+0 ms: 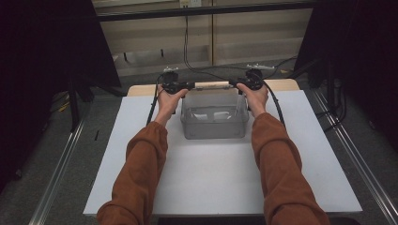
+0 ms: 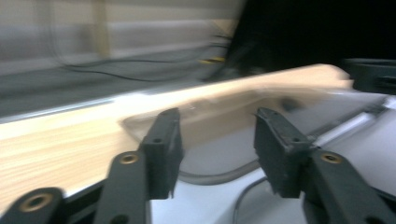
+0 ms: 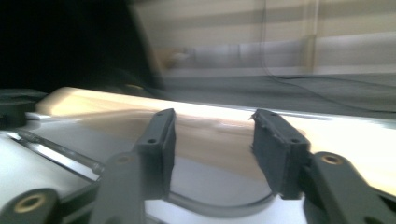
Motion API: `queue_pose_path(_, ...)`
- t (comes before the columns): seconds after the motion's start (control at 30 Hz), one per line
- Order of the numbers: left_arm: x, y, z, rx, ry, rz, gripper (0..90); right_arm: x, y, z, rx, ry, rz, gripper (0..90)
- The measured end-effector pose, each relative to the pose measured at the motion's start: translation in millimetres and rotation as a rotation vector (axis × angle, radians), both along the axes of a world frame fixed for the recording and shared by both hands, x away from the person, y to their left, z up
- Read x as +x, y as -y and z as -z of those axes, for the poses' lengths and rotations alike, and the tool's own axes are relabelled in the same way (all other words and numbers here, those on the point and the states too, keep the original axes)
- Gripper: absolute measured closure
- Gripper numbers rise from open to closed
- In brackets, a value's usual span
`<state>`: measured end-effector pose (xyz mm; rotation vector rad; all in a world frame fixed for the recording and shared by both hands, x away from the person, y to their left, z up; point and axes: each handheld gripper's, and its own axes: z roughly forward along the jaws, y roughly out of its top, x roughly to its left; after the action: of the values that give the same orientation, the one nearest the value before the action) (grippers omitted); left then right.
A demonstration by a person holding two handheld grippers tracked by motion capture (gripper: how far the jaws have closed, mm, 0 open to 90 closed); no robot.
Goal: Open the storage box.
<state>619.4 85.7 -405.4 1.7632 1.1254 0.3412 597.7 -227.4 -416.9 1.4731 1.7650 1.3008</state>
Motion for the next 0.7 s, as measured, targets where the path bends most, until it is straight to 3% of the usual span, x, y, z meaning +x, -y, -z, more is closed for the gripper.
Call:
queue_pose_path(0.03,0.0,0.2,0.6,-0.007,0.009,0.003,43.2,0.5,1.1,0.1,0.008,0.001,0.0,37.6)
queue_pose_path(0.07,-0.1,-0.5,0.2,0.008,0.026,-0.006,40.4,0.9,3.4,0.1,0.046,0.002,0.0,37.0)
queue_pose_path(0.1,0.2,-1.8,0.1,-0.007,0.032,-0.015,34.6,0.2,5.4,-0.5,0.055,0.013,0.012,36.4)
queue_pose_path(0.27,1.8,-11.0,-2.3,-0.024,0.049,-0.021,27.8,-2.4,10.7,-4.4,0.034,0.036,0.007,29.9)
queue_pose_path(0.5,-3.3,-18.3,-4.2,0.039,0.052,-0.006,16.4,-12.3,11.7,-10.9,0.032,0.087,-0.02,20.3)
queue_pose_path(0.6,-8.6,-23.1,-3.1,0.02,0.068,-0.022,13.4,-17.9,13.7,-13.3,0.022,0.109,-0.028,17.1)
queue_pose_path(0.7,-12.9,-26.2,-3.0,0.046,0.081,-0.022,11.9,-23.3,15.2,-13.3,0.007,0.119,-0.028,12.7)
